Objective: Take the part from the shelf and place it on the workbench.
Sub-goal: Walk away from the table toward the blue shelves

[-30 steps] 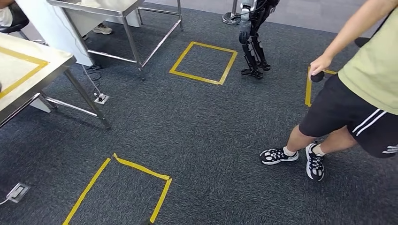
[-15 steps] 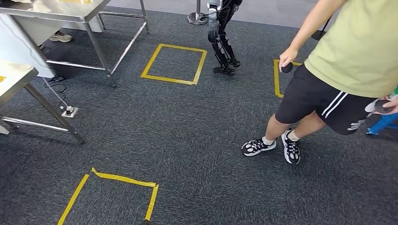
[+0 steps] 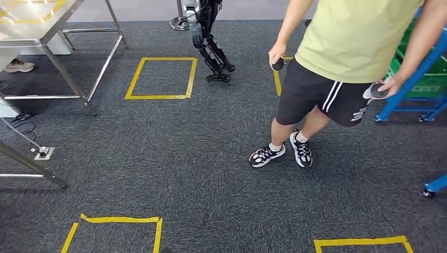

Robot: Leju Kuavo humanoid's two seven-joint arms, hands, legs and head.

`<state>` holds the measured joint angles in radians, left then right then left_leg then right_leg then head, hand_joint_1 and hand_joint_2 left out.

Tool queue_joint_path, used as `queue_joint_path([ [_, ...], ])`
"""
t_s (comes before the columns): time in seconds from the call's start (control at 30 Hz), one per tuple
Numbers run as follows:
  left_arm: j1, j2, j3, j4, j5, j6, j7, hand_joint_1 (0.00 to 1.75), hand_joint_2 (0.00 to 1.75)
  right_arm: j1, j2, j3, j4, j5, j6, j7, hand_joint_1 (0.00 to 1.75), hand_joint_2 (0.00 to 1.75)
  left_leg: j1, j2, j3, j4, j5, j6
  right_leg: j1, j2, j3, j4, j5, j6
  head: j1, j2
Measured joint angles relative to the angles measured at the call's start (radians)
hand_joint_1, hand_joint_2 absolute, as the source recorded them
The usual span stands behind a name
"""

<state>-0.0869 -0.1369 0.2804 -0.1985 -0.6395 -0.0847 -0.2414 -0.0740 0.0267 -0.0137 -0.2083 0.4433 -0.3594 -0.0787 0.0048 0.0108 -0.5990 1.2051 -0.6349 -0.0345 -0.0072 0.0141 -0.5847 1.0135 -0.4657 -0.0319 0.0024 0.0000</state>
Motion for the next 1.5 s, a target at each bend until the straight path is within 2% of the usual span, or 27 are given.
queue_joint_path([
  [0.03,0.002,0.0,0.0,0.001,0.0,0.0,0.0,0.0,1.75,-0.001,0.0,0.0,0.0,0.0,0.0,0.0,0.0,0.0,0.001,-0.006,-0.03,0.058,-0.02,-0.002,0.0,0.013,0.0,0.0,0.0,-0.001,-0.001,0.0],
  [0.07,0.003,0.0,0.0,0.001,0.0,0.0,0.0,0.0,1.75,0.0,0.0,0.0,0.0,0.0,0.0,0.0,0.0,0.0,0.002,-0.008,-0.048,0.088,-0.022,-0.003,0.0,0.027,0.001,0.001,0.0,-0.001,-0.001,0.0],
  [0.1,0.004,0.0,0.0,0.002,0.0,0.0,0.0,0.0,1.75,0.001,0.0,0.0,0.0,0.0,0.0,0.001,0.0,0.0,0.003,-0.009,-0.047,0.077,-0.002,-0.004,0.0,0.042,0.002,0.001,0.0,0.0,-0.002,0.0],
  [0.13,0.004,0.0,0.0,0.002,0.0,0.0,0.0,0.0,1.75,0.002,0.0,0.0,0.0,0.0,0.001,0.001,0.0,0.0,0.006,-0.014,-0.029,0.03,0.034,-0.004,-0.001,0.057,0.003,0.002,-0.001,0.002,-0.002,0.0],
  [0.2,0.004,0.001,0.0,0.002,0.0,0.0,0.0,0.0,1.75,0.002,0.0,0.0,0.0,0.0,0.001,0.001,0.0,0.0,0.013,-0.063,0.029,-0.109,0.103,-0.005,-0.002,0.085,0.001,0.009,-0.003,0.011,-0.003,0.0],
  [0.27,0.003,0.001,0.0,0.003,0.0,0.0,0.0,0.0,1.75,0.001,0.0,0.0,0.0,-0.001,0.003,0.001,0.0,0.0,0.017,-0.103,0.055,-0.179,0.123,0.0,-0.004,0.109,-0.007,0.014,-0.004,0.026,-0.004,0.0],
  [0.33,0.001,0.001,0.0,0.003,0.0,0.0,0.0,0.0,1.75,0.004,0.0,0.0,0.0,-0.001,0.004,0.001,0.0,0.0,0.012,-0.089,0.057,-0.184,0.122,0.015,-0.008,0.132,-0.015,0.01,0.001,0.043,-0.004,0.0],
  [0.37,0.0,0.001,0.0,0.003,0.0,0.0,0.0,0.0,1.75,0.007,0.0,0.0,0.001,-0.001,0.006,0.001,0.0,0.0,0.011,-0.076,0.059,-0.187,0.125,0.024,-0.011,0.131,-0.018,0.013,0.001,0.049,-0.004,0.0],
  [0.4,0.0,0.001,0.0,0.002,0.0,0.0,0.0,0.0,1.75,0.009,0.0,0.0,0.001,-0.001,0.007,0.0,0.0,0.0,0.011,-0.063,0.062,-0.192,0.129,0.033,-0.011,0.113,-0.027,0.027,-0.008,0.053,-0.002,0.0],
  [0.43,-0.001,0.001,0.0,0.002,0.0,0.0,0.0,0.0,1.75,0.009,0.001,0.0,0.002,-0.002,0.009,0.0,0.0,0.0,0.011,-0.048,0.064,-0.197,0.132,0.04,-0.009,0.084,-0.044,0.061,-0.028,0.055,0.001,0.0],
  [0.5,0.002,0.001,0.0,0.002,0.0,0.0,0.0,0.0,1.75,0.004,0.002,0.0,0.002,-0.003,0.012,-0.001,0.0,0.0,0.006,-0.015,0.066,-0.2,0.131,0.048,-0.006,0.02,-0.105,0.183,-0.091,0.059,0.007,0.0],
  [0.57,0.005,0.002,0.0,0.002,0.0,0.0,0.0,0.0,1.75,0.003,0.002,0.0,0.002,-0.006,0.014,-0.002,0.0,0.0,0.002,0.019,0.066,-0.199,0.128,0.05,-0.007,-0.002,-0.155,0.285,-0.125,0.063,0.008,0.0],
  [0.6,0.004,0.002,0.0,0.002,0.0,0.0,0.0,0.0,1.75,0.006,0.002,0.0,0.002,-0.007,0.015,-0.001,0.0,0.0,0.001,0.033,0.066,-0.198,0.126,0.05,-0.008,-0.007,-0.156,0.287,-0.116,0.064,0.008,0.0],
  [0.63,0.004,0.001,0.0,0.002,-0.001,0.0,0.0,0.0,1.75,0.008,0.002,0.0,0.002,-0.008,0.015,-0.001,0.0,0.0,0.001,0.046,0.067,-0.197,0.124,0.049,-0.009,-0.013,-0.134,0.248,-0.09,0.064,0.008,0.0],
  [0.7,0.003,0.001,0.0,0.002,-0.001,0.0,0.0,0.0,1.75,0.009,0.002,0.0,0.002,-0.008,0.015,-0.002,0.0,0.0,-0.001,0.07,0.072,-0.193,0.116,0.043,-0.005,-0.05,-0.057,0.112,-0.034,0.058,0.009,0.0],
  [0.77,0.001,0.001,0.0,0.002,-0.001,0.002,0.0,0.0,1.75,0.006,0.002,0.0,0.002,-0.008,0.016,-0.003,0.0,0.0,-0.006,0.089,0.077,-0.19,0.108,0.032,0.001,-0.078,-0.012,0.028,-0.014,0.046,0.008,0.0],
  [0.87,-0.004,-0.001,0.0,0.0,-0.001,0.003,0.0,0.0,1.75,0.009,0.0,0.0,0.002,-0.007,0.016,-0.003,0.0,0.0,-0.005,0.107,0.089,-0.194,0.101,0.013,0.004,-0.055,-0.009,0.015,-0.014,0.028,0.007,0.0],
  [0.93,-0.005,-0.002,0.0,-0.002,-0.004,0.004,-0.001,0.0,1.75,0.012,0.0,0.0,0.002,-0.008,0.017,-0.003,0.0,0.0,-0.001,0.069,0.078,-0.158,0.073,0.003,-0.002,-0.036,-0.005,0.008,-0.009,0.015,0.004,0.0],
  [1.0,-0.003,-0.001,0.0,-0.002,-0.007,0.005,0.0,0.0,1.75,0.012,-0.001,0.0,0.002,-0.008,0.021,-0.004,0.0,0.0,0.002,0.013,0.026,-0.043,0.01,-0.001,-0.005,-0.014,-0.003,0.006,-0.007,0.007,-0.002,0.0],
  [1.07,0.0,-0.001,0.0,-0.001,-0.009,0.005,0.003,0.0,1.75,0.012,-0.001,0.0,0.002,-0.007,0.025,-0.006,0.0,0.0,0.003,-0.005,-0.032,0.072,-0.031,-0.002,-0.004,0.013,-0.003,0.007,-0.007,0.005,-0.004,0.0],
  [1.1,0.001,0.0,0.0,-0.001,-0.01,0.004,0.005,0.0,1.75,0.013,-0.001,0.0,0.002,-0.006,0.028,-0.007,0.0,0.0,0.004,-0.007,-0.043,0.086,-0.023,-0.002,-0.003,0.027,-0.002,0.007,-0.007,0.005,-0.005,0.0],
  [1.17,0.0,0.0,0.0,0.0,-0.011,0.004,0.008,0.0,1.75,0.014,-0.001,0.0,0.002,0.0,0.03,-0.008,0.0,0.0,0.006,-0.017,-0.011,0.001,0.045,-0.001,-0.004,0.056,-0.001,0.01,-0.008,0.007,-0.005,0.0],
  [1.23,0.0,0.0,0.0,0.001,-0.011,0.005,0.009,0.0,1.75,0.013,-0.001,0.0,0.002,0.007,0.03,-0.008,0.0,0.0,0.011,-0.064,0.042,-0.127,0.103,0.003,-0.005,0.082,-0.003,0.016,-0.009,0.016,-0.006,0.0],
  [1.3,-0.001,0.001,0.0,0.002,-0.011,0.005,0.01,0.0,1.75,0.01,-0.002,0.0,0.002,0.011,0.03,-0.006,0.0,0.0,0.011,-0.091,0.06,-0.18,0.114,0.011,-0.006,0.103,-0.01,0.017,-0.006,0.031,-0.007,0.0],
  [1.37,-0.001,0.0,0.0,0.002,-0.01,0.005,0.01,0.0,1.75,0.011,-0.004,0.0,0.002,0.016,0.031,-0.001,0.0,0.0,0.007,-0.069,0.062,-0.184,0.119,0.027,-0.009,0.116,-0.016,0.014,-0.001,0.046,-0.006,0.0],
  [1.43,-0.001,0.0,0.001,0.002,-0.01,0.005,0.01,0.0,1.75,0.01,-0.005,0.001,0.003,0.021,0.032,0.004,0.0,0.0,0.007,-0.047,0.065,-0.193,0.127,0.043,-0.009,0.078,-0.03,0.037,-0.017,0.056,-0.003,0.0],
  [1.5,0.002,-0.001,0.001,0.002,-0.01,0.007,0.009,0.0,1.75,0.004,-0.005,0.001,0.003,0.026,0.032,0.006,0.0,0.0,0.006,-0.019,0.065,-0.197,0.129,0.052,-0.006,0.017,-0.079,0.138,-0.075,0.062,0.002,0.0],
])
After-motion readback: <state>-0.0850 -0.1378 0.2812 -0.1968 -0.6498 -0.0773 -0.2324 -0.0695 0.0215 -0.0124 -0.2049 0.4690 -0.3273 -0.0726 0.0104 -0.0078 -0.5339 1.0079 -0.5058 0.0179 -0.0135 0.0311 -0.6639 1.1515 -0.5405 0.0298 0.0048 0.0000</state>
